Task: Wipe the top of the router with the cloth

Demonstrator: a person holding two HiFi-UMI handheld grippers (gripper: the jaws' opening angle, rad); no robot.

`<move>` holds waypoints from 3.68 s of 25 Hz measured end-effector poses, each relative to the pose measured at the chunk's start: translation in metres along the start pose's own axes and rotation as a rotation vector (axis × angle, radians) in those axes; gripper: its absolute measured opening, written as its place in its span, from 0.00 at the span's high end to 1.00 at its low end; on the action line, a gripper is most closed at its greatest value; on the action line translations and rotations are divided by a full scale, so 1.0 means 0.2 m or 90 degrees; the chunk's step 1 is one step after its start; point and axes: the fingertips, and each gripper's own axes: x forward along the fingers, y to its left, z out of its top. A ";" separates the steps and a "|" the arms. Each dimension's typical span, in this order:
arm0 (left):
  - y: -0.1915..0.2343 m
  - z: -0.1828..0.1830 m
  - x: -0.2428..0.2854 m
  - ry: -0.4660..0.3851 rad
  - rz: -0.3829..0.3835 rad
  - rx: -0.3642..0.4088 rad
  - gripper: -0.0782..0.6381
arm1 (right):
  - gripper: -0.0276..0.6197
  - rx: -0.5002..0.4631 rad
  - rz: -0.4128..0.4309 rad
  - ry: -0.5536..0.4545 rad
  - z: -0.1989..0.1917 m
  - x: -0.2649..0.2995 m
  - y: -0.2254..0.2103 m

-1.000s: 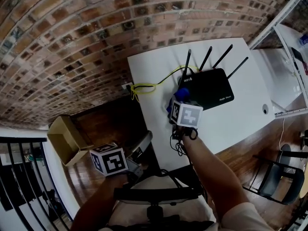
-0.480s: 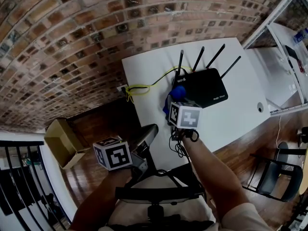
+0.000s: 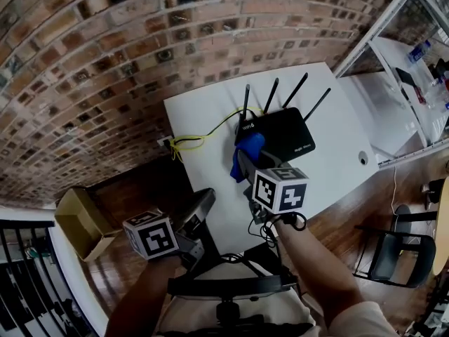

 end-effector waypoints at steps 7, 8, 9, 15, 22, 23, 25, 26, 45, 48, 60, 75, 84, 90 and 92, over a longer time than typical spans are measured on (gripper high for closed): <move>-0.14 0.00 0.02 -0.022 -0.074 0.000 0.89 | 0.78 0.011 0.035 -0.045 0.08 -0.25 0.05; -0.16 -0.01 0.02 -0.024 -0.083 0.000 0.89 | 0.78 0.014 0.039 -0.051 0.08 -0.28 0.06; -0.18 -0.02 0.02 -0.025 -0.092 0.000 0.89 | 0.78 0.018 0.043 -0.060 0.09 -0.32 0.06; -0.25 -0.08 0.06 -0.011 -0.131 0.012 0.88 | 0.77 0.094 0.070 -0.127 0.14 -0.55 0.04; -0.37 -0.15 0.16 -0.002 -0.152 0.031 0.88 | 0.77 0.173 0.110 -0.183 0.20 -0.80 -0.09; -0.38 -0.16 0.17 -0.005 -0.149 0.033 0.88 | 0.77 0.171 0.121 -0.181 0.20 -0.82 -0.11; -0.41 -0.18 0.21 -0.016 -0.140 0.036 0.88 | 0.77 0.161 0.142 -0.176 0.21 -0.86 -0.15; -0.42 -0.18 0.24 -0.024 -0.135 0.038 0.88 | 0.77 0.157 0.152 -0.174 0.21 -0.87 -0.18; -0.84 -0.73 1.15 -0.114 -0.017 0.024 0.88 | 0.78 0.212 0.338 -0.127 0.31 -1.37 -1.21; -0.92 -0.78 1.19 -0.116 -0.010 0.023 0.88 | 0.78 0.213 0.367 -0.113 0.33 -1.44 -1.23; -1.08 -0.79 1.04 -0.124 -0.050 0.041 0.88 | 0.78 0.162 0.358 -0.157 0.40 -1.70 -1.08; -1.09 -0.82 0.70 -0.081 -0.081 0.041 0.88 | 0.78 0.164 0.320 -0.177 0.29 -1.77 -0.83; -1.07 -0.82 0.67 -0.060 -0.085 0.042 0.88 | 0.79 0.147 0.299 -0.178 0.32 -1.79 -0.81; -1.07 -0.83 0.64 -0.058 -0.089 0.041 0.88 | 0.79 0.141 0.297 -0.178 0.32 -1.79 -0.79; -1.07 -0.83 0.64 -0.058 -0.089 0.040 0.88 | 0.79 0.141 0.297 -0.177 0.31 -1.79 -0.78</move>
